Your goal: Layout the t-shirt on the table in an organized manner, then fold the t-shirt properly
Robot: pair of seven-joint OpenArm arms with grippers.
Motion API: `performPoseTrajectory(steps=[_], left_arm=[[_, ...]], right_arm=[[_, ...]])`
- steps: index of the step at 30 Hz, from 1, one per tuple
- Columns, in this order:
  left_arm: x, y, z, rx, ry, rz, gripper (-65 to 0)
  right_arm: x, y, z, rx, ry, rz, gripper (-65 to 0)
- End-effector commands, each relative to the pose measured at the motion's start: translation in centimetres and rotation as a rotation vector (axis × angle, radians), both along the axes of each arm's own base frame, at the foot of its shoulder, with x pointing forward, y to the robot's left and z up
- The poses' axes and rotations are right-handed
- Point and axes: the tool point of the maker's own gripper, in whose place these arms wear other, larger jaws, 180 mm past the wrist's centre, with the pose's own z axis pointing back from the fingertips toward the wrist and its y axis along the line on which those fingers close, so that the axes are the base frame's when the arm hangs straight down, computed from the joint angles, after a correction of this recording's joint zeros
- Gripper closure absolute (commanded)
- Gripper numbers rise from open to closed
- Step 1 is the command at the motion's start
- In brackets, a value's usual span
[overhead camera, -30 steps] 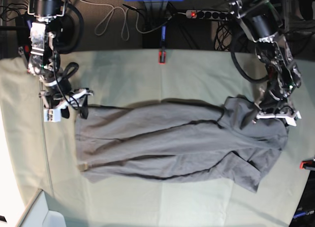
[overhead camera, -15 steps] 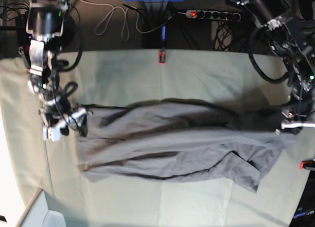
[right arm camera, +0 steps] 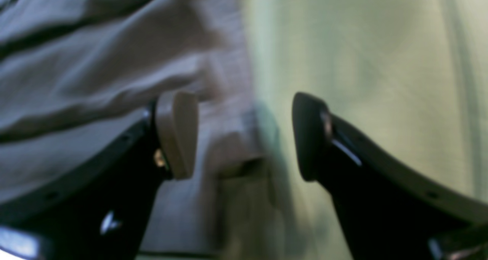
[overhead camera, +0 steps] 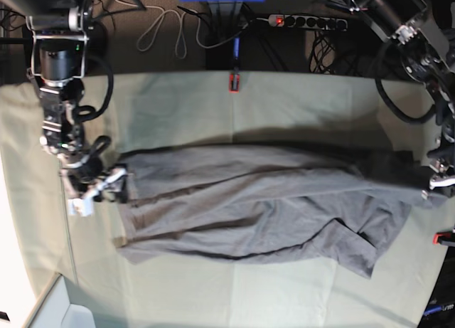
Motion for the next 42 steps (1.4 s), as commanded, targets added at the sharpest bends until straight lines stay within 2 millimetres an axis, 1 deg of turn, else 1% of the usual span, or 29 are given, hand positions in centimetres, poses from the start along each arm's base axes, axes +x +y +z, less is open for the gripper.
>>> performPoseTrajectory(steps=[1, 3, 5, 7, 10, 15, 17, 20, 26, 29, 31, 32, 33, 34, 36, 37, 40, 42], left_arm=[[0.4, 0.5, 1.7, 0.033, -0.046, 0.006, 0.0], [0.4, 0.6, 1.6, 0.035, -0.045, 0.007, 0.0], [0.4, 0.6, 1.6, 0.033, -0.042, 0.006, 0.0], [0.4, 0.6, 1.6, 0.033, -0.042, 0.006, 0.0], [0.3, 0.5, 1.4, 0.03, -0.039, 0.006, 0.0], [0.2, 0.4, 1.2, 0.027, -0.034, 0.006, 0.0], [0.2, 0.4, 1.1, 0.027, -0.033, 0.006, 0.0], [0.0, 0.7, 1.1, 0.026, -0.032, 0.014, 0.0], [-0.3, 1.0, 1.1, 0.026, -0.031, 0.025, 0.0], [-0.7, 1.1, 0.7, 0.031, -0.017, 0.026, 0.0], [-0.8, 1.1, 0.6, 0.031, -0.015, 0.026, 0.0], [-0.8, 1.1, 0.6, 0.029, -0.013, 0.025, 0.0], [-0.8, 1.0, 0.5, 0.028, -0.013, 0.025, 0.0], [-0.8, 1.0, 0.5, 0.028, -0.013, 0.025, 0.0], [-0.8, 1.0, 0.6, 0.029, -0.014, 0.025, 0.0], [-0.8, 1.0, 0.6, 0.03, -0.015, 0.025, 0.0], [-1.0, 1.1, 0.4, 0.033, -0.008, 0.026, 0.0], [-1.0, 1.2, 0.5, 0.035, -0.009, 0.027, 0.0]], right_arm=[[1.3, 0.0, 1.8, -0.002, -0.061, 0.013, -39.6], [1.3, 1.0, 1.6, -0.007, -0.057, 0.043, -39.6], [1.5, 1.4, 1.7, -0.009, -0.058, 0.057, -39.6], [1.5, 1.3, 1.7, -0.012, -0.057, 0.057, -39.6], [2.5, 1.3, 2.5, -0.012, -0.078, 0.056, -39.6], [2.9, 1.3, 2.9, -0.013, -0.087, 0.057, -39.6], [3.3, 1.9, 3.2, -0.016, -0.094, 0.075, -39.5], [3.2, 3.2, 2.9, -0.025, -0.085, 0.117, -39.4], [3.1, 3.5, 2.8, -0.025, -0.084, 0.12, -39.4], [3.1, 3.4, 2.8, -0.027, -0.084, 0.119, -39.3], [3.0, 3.3, 2.6, -0.028, -0.076, 0.117, -39.3], [2.8, 3.2, 2.0, -0.026, -0.06, 0.113, -39.3], [3.1, 3.0, 1.9, -0.025, -0.054, 0.108, -39.2], [3.2, 2.8, 1.5, -0.022, -0.039, 0.102, -39.2], [2.8, 2.5, 0.3, -0.016, -0.001, 0.092, -39.2], [2.6, 2.5, 0.0, -0.015, 0.006, 0.089, -39.1], [2.4, 2.5, -0.2, -0.014, 0.011, 0.091, -39.0], [2.5, 2.8, 0.0, -0.01, 0.005, 0.093, -37.8]])
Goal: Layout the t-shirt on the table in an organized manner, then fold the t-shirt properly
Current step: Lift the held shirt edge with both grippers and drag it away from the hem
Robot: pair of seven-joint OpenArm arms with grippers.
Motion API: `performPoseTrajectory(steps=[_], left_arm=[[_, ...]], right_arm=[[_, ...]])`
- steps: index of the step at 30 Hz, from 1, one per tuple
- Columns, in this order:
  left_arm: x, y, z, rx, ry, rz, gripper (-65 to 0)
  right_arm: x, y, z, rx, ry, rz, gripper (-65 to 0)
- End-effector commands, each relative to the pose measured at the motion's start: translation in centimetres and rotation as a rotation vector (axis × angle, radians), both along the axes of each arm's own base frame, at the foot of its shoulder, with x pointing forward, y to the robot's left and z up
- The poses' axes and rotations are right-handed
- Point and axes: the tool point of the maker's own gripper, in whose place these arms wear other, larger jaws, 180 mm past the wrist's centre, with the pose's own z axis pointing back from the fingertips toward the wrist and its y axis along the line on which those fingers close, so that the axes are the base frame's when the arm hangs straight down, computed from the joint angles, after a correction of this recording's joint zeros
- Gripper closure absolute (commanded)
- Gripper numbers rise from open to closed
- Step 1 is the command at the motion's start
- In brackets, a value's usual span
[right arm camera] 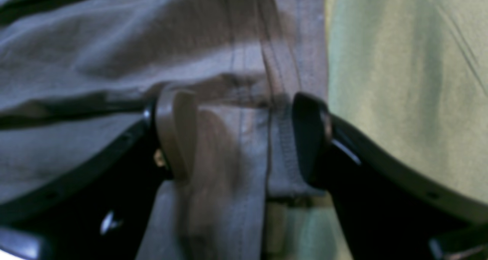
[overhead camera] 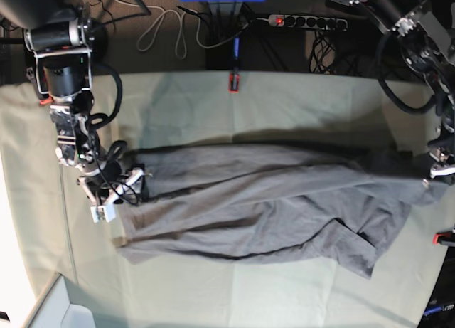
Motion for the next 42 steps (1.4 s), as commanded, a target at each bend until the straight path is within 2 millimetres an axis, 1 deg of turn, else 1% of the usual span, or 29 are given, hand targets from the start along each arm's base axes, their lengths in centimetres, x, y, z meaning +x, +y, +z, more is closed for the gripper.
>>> performPoseTrajectory(steps=[1, 4, 9, 11, 14, 20, 22, 23, 24, 25, 28, 30, 35, 38, 40, 42], left_arm=[[0.5, 0.6, 1.7, 0.04, -0.047, 0.005, 0.0], [0.4, 0.5, 1.7, 0.038, -0.045, 0.004, 0.0], [0.5, 0.5, 1.7, 0.037, -0.045, 0.004, 0.0], [0.5, 0.6, 1.7, 0.038, -0.044, 0.004, 0.0], [0.4, 0.7, 1.7, 0.041, -0.042, 0.004, 0.0], [0.5, 0.6, 2.0, 0.044, -0.049, 0.003, 0.0], [0.6, 0.6, 2.3, 0.048, -0.055, 0.002, 0.0], [0.6, 0.6, 2.5, 0.053, -0.061, 0.002, 0.0], [0.6, 0.5, 2.8, 0.057, -0.066, 0.001, 0.0], [0.6, 0.5, 3.0, 0.061, -0.07, 0.0, 0.0], [0.6, 0.5, 3.2, 0.065, -0.075, 0.0, 0.0], [0.5, 0.5, 3.2, 0.066, -0.073, 0.0, 0.0], [0.3, 0.4, 4.1, 0.086, -0.088, -0.002, 0.0], [-0.1, 0.4, 4.1, 0.094, -0.082, -0.003, 0.0], [-0.2, 0.3, 4.5, 0.102, -0.09, -0.004, 0.0], [-0.7, 0.1, 4.4, 0.109, -0.08, -0.006, 0.0]], right_arm=[[1.7, -0.2, 2.0, 0.01, -0.069, -0.006, -36.0], [2.1, -0.1, 2.6, 0.023, -0.113, -0.015, -28.9], [2.6, 0.9, 3.1, 0.049, -0.15, -0.017, -17.6], [2.6, 0.9, 3.1, 0.049, -0.15, -0.017, -11.5], [2.6, 1.0, 3.1, 0.05, -0.15, -0.016, 0.0], [2.5, 0.8, 3.3, 0.046, -0.153, -0.013, 0.0], [2.6, 0.8, 4.1, 0.044, -0.179, -0.008, 0.0], [2.1, 0.9, 4.2, 0.042, -0.185, -0.002, 0.0], [1.8, 0.9, 4.8, 0.038, -0.207, 0.005, 0.0], [1.6, 0.5, 5.5, 0.023, -0.228, 0.01, 0.0], [-0.2, 0.5, 7.0, 0.007, -0.281, 0.029, 0.0], [-1.6, -0.7, 8.3, 0.005, -0.319, -0.008, 0.0], [-5.1, -3.9, 10.8, -0.034, -0.383, -0.079, 0.0], [-7.8, -5.5, 11.3, -0.067, -0.384, -0.111, 0.0], [-9.6, -5.8, 11.5, -0.082, -0.377, -0.113, 0.0], [-11.5, -5.8, 11.4, -0.096, -0.361, -0.105, 0.0]])
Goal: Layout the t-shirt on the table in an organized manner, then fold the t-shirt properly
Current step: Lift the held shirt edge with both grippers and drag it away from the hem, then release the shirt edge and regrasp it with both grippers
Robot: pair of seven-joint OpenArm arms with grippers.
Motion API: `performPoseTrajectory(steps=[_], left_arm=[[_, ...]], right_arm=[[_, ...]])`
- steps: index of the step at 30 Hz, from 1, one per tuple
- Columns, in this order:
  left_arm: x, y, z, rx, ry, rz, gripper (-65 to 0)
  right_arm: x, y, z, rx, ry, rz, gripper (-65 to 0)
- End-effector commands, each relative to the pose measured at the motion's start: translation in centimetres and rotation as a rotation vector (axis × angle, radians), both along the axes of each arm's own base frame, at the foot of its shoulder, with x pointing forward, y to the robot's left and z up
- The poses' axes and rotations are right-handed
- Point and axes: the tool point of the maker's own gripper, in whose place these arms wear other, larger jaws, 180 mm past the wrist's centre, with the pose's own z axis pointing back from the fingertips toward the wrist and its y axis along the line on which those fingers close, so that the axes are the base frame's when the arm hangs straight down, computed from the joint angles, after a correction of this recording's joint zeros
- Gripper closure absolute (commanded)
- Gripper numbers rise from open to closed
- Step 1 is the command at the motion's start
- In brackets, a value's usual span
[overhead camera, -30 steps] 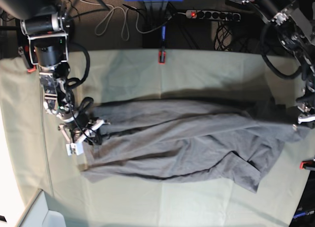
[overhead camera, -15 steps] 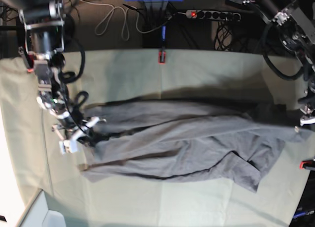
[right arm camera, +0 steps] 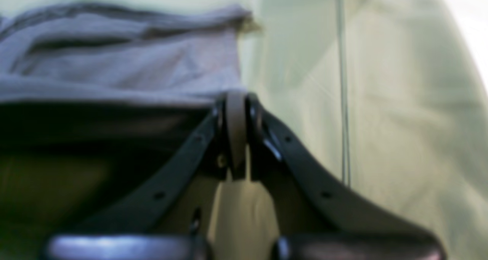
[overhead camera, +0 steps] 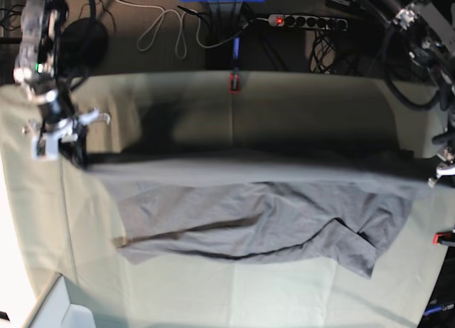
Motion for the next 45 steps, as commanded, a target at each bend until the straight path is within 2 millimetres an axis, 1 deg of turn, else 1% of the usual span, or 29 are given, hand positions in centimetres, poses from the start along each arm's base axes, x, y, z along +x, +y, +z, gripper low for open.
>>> performPoseTrajectory(steps=[1, 3, 7, 11, 13, 15, 22, 25, 28, 33, 40, 41, 42, 45], left_arm=[[0.0, 0.2, 1.4, 0.036, -0.035, 0.002, 0.0], [-0.5, 0.2, 1.2, 0.042, -0.022, 0.001, 0.0], [-2.0, 0.2, -0.3, 0.044, 0.036, -0.001, 0.0], [-3.9, 0.2, -2.3, 0.04, 0.108, 0.0, 0.0], [-4.6, 0.2, -3.0, 0.039, 0.133, 0.0, 0.0], [-5.3, -0.1, -3.8, 0.024, 0.156, 0.003, 0.0], [-7.6, -0.5, -5.8, 0.005, 0.227, 0.007, 0.0], [-8.6, -0.6, -6.8, -0.007, 0.26, 0.01, 0.0], [-9.4, -0.5, -7.3, -0.003, 0.287, 0.01, 0.0], [-9.7, -0.6, -7.5, -0.006, 0.295, 0.011, 0.0], [-9.5, -0.6, -7.4, -0.008, 0.289, 0.011, 0.0], [-9.5, -0.6, -7.4, -0.008, 0.289, 0.011, 0.0], [-9.5, -0.6, -7.4, -0.008, 0.289, 0.011, 0.0], [-9.5, -0.6, -7.5, -0.009, 0.29, 0.011, 0.0]], right_arm=[[-0.2, -0.2, 1.5, -0.008, -0.045, 0.008, 0.0], [-2.2, 0.4, 0.9, -0.006, -0.014, 0.016, 0.0], [-5.1, 2.5, 0.0, 0.058, 0.029, 0.047, 0.0], [-6.7, 4.0, -0.7, 0.136, 0.043, 0.062, 0.0], [-7.3, 4.1, -1.3, 0.162, 0.057, 0.057, 0.0], [-7.8, 4.0, -1.9, 0.176, 0.073, 0.058, 0.0], [-9.4, 3.8, -4.5, 0.203, 0.15, 0.045, 0.0], [-9.5, 3.7, -4.7, 0.204, 0.155, 0.042, 0.0], [-10.3, 3.7, -4.9, 0.205, 0.171, 0.041, 0.0], [-10.8, 3.7, -5.3, 0.207, 0.188, 0.038, 0.0], [-10.8, 3.6, -5.4, 0.197, 0.196, 0.045, 0.0], [-10.8, 3.4, -5.3, 0.191, 0.197, 0.049, -0.7], [-10.8, 3.3, -5.4, 0.19, 0.201, 0.049, -3.5], [-11.4, 3.0, -6.4, 0.198, 0.227, 0.033, -14.2]])
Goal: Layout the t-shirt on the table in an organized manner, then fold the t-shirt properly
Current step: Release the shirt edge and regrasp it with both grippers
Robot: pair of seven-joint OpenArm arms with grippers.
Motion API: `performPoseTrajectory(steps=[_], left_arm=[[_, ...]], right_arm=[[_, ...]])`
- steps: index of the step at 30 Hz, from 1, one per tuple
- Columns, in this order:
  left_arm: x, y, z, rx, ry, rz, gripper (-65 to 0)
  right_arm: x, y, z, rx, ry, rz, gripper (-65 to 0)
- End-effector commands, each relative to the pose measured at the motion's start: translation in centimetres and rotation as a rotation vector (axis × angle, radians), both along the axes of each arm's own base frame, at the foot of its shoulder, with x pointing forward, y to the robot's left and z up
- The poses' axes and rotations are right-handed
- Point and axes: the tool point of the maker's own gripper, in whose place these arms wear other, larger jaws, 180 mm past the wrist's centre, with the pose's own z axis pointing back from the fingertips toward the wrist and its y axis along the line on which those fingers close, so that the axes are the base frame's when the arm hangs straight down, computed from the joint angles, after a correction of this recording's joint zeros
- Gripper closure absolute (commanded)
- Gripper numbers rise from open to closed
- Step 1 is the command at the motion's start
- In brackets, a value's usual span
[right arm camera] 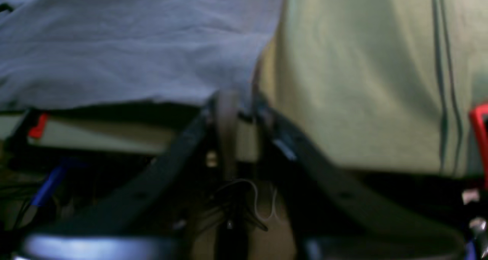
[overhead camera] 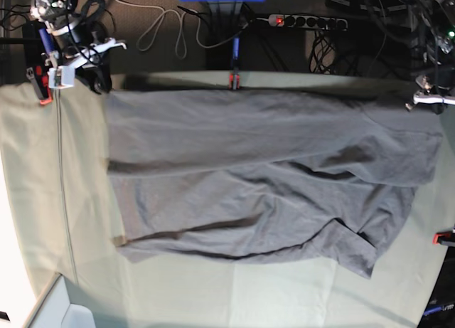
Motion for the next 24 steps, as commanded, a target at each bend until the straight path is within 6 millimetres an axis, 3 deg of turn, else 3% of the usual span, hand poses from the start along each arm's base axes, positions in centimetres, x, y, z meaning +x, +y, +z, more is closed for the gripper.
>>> performPoseTrajectory(steps=[1, 5, 8, 15, 24], left_arm=[[0.4, 0.4, 1.0, 0.028, -0.029, -0.005, 0.0], [0.5, 0.3, 1.0, 0.028, -0.029, -0.006, 0.0], [0.5, 0.3, 1.0, 0.028, -0.029, -0.006, 0.0], [0.5, 0.3, 1.0, 0.028, -0.03, -0.006, 0.0], [0.6, 0.3, 1.1, 0.029, -0.033, -0.006, 0.0]], right_arm=[[0.0, 0.1, 0.6, 0.018, -0.029, 0.015, -18.1], [-0.4, 0.1, 0.0, 0.029, -0.013, 0.009, -32.2], [-0.5, 0.3, 0.0, 0.033, -0.011, 0.006, -38.6], [1.2, 0.4, 0.3, 0.036, -0.04, 0.011, -39.2], [1.5, 0.2, -2.7, 0.079, 0.019, -0.023, -39.1]])
